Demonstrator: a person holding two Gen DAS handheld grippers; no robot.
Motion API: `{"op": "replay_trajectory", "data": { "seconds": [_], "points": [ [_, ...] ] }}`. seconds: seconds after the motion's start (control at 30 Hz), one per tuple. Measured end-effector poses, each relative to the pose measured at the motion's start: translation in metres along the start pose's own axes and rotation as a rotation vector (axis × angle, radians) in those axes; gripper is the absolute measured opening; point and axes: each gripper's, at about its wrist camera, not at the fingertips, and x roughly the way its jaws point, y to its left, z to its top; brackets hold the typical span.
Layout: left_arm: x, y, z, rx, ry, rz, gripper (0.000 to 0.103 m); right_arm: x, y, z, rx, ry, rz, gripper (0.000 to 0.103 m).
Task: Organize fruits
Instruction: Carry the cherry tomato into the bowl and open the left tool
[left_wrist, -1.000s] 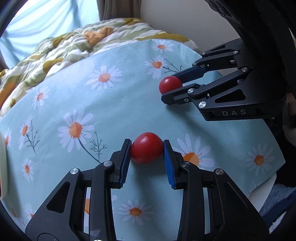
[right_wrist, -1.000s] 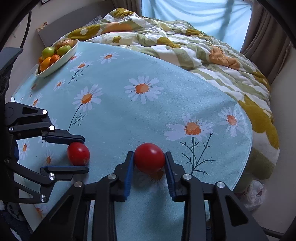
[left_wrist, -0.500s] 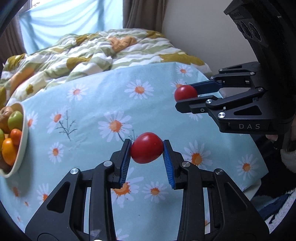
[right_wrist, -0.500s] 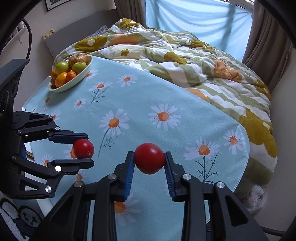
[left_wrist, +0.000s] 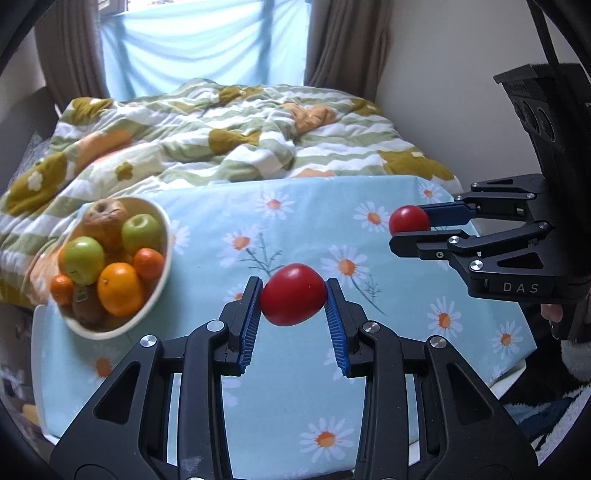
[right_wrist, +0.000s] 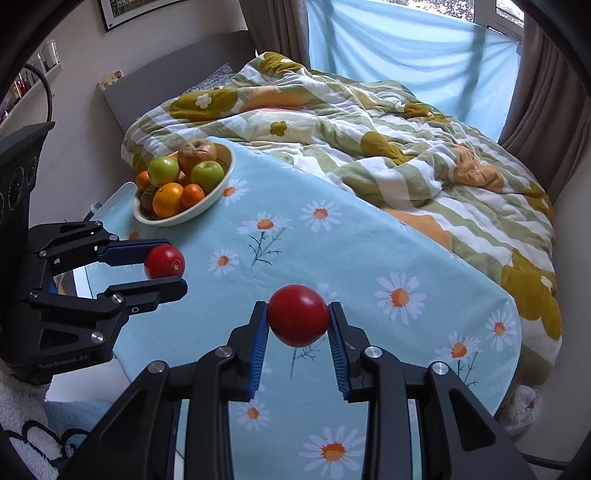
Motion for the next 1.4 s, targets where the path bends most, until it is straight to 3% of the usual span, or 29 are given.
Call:
{"op": "replay_trajectory", "data": {
  "seconds": [0.5, 1.03, 1.4],
  "points": [
    [-0.027, 0.135, 0.021, -0.023, -0.035, 0.030, 0.040, 0.037, 0.081, 0.081, 0.044, -0.035, 0.023, 0.030],
    [0.018, 0.263, 0.051, 0.005, 0.007, -0.010, 0.040, 0.102, 0.121, 0.136, 0.180, -0.019, -0.031, 0.030],
    [0.061, 0.296, 0.057, 0.042, 0.052, -0.049, 0.041, 0.120, 0.127, 0.138, 0.262, -0.034, -0.067, 0.030]
  ]
}}
